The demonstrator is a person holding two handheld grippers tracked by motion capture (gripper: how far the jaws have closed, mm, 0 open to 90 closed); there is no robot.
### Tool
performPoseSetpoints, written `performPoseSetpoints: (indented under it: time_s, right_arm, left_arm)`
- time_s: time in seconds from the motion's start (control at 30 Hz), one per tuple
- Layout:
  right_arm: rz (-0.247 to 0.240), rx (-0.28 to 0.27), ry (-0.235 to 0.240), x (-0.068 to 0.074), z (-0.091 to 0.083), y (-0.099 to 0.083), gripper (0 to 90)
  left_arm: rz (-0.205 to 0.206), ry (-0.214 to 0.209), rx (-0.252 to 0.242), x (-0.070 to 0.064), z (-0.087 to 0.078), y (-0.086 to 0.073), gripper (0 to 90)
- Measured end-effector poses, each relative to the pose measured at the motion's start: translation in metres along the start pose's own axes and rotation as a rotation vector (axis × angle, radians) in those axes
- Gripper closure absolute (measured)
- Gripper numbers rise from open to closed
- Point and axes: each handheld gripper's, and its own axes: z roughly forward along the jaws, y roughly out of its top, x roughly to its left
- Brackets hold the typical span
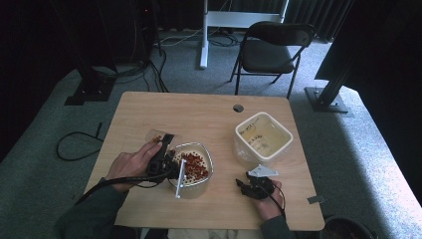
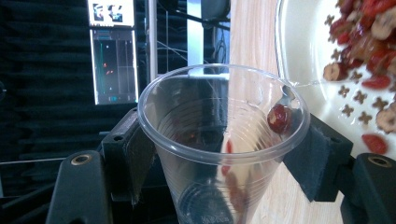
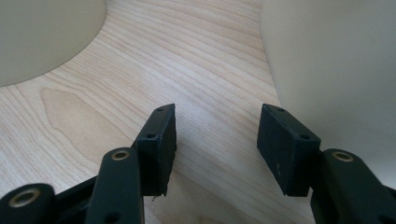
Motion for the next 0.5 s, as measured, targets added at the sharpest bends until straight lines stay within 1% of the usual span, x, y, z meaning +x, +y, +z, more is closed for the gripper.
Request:
performPoseSetpoints:
  time_s: [0.13,0.23,0.27,0.37,0.43,0.47,0.5]
  right_arm:
    - [0.003,0.001,0.001,0.000,0.000,0.000,46.6]
    - [0.002,0.000,0.001,0.000,0.000,0.000,46.5]
    - [0.000,0.000,0.000,0.000,0.000,0.000,46.6]
    - [-0.002,0.001,-0.001,0.000,0.000,0.000,46.6]
    - [-0.001,0.001,-0.002,0.000,0.000,0.000,46.5]
    - [-0.001,0.001,-0.001,0.000,0.000,0.000,46.5]
    - [0.000,0.001,0.000,0.000,0.000,0.000,46.5]
  left_arm:
    - [0.010,0.009,0.042,-0.001,0.002,-0.010,30.8]
    - [0.008,0.019,0.059,-0.001,0.002,-0.015,30.8]
    - [0.003,0.023,0.058,0.000,0.002,-0.015,30.8]
    - [0.011,0.036,0.039,0.001,0.000,-0.010,30.8]
    - [0.015,0.032,0.019,0.000,-0.001,-0.007,30.8]
    - [0.019,0.034,0.020,0.000,-0.002,-0.007,30.8]
    - [0.038,0.039,0.032,0.000,-0.002,-0.008,30.8]
